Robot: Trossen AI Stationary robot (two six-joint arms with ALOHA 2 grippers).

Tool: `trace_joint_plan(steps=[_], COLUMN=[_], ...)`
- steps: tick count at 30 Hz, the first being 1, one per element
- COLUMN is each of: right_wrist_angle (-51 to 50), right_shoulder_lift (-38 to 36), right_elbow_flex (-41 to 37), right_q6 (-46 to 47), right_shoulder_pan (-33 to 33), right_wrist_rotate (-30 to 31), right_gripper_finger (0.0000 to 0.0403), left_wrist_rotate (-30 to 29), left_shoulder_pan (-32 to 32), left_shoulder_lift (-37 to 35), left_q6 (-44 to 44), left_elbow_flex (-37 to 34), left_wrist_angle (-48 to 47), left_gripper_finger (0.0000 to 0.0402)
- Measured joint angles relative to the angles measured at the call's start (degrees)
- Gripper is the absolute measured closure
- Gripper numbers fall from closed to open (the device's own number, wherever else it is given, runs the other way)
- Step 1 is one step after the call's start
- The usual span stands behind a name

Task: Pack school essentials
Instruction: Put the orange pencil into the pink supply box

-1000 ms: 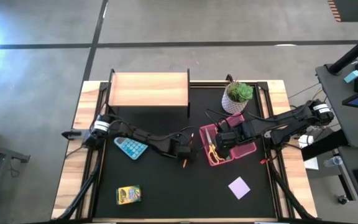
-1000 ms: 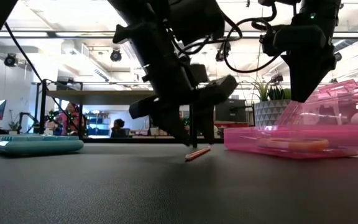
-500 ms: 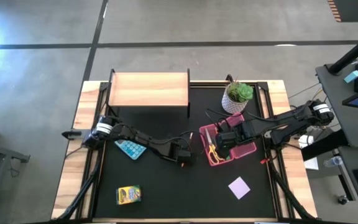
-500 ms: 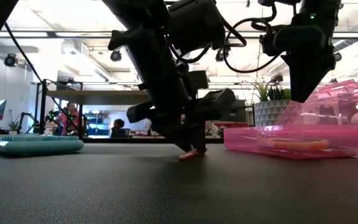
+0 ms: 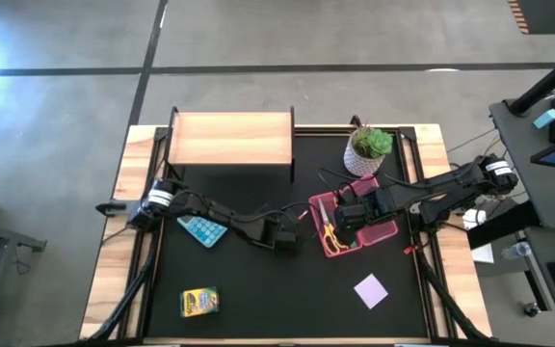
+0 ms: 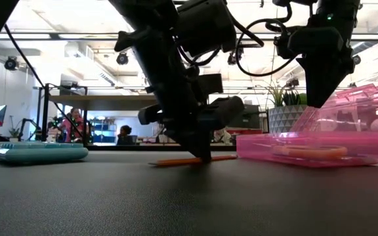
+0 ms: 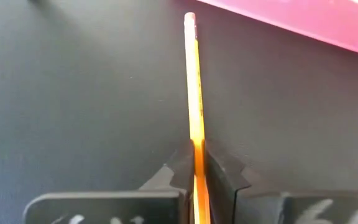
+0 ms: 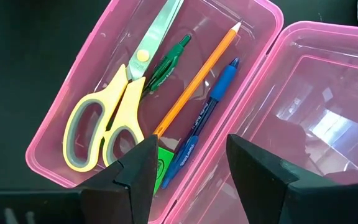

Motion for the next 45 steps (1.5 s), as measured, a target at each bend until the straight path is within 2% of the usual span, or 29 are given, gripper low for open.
trace_joint_plan(steps=[10,21,28,35,45], right_wrist_angle=[0.0,2.3,12.2,23.1,49.1], right_shoulder_lift=[0.0,-2.5,-7.5,-13.5,-16.5], right_elbow_flex=[0.0,0.0,0.0,0.0,0.0], right_q6=[0.4,-6.9,-11.4,-12.2,-21.4], right_shoulder_pan=[0.0,0.2,0.2,0.2,0.2], right_wrist_rotate=[0.0,0.0,-0.1,1.0,6.8], right_gripper_finger=[0.0225,0.023,0.0237,0.0244,0.0239], left_wrist_rotate=[3.0,4.2,2.7,-3.5,-4.6], left_shoulder_pan=[0.0,0.2,0.6,0.6,0.4], left_shoulder_lift=[-4.5,-11.7,-18.9,-26.9,-34.8], left_q6=[4.3,4.3,4.6,8.9,23.0], left_elbow_flex=[-0.5,-0.3,-0.5,-0.3,-0.2], left_wrist_angle=[-0.2,0.9,0.9,1.6,14.9], left_gripper_finger=[0.04,0.0401,0.0401,0.0402,0.0401])
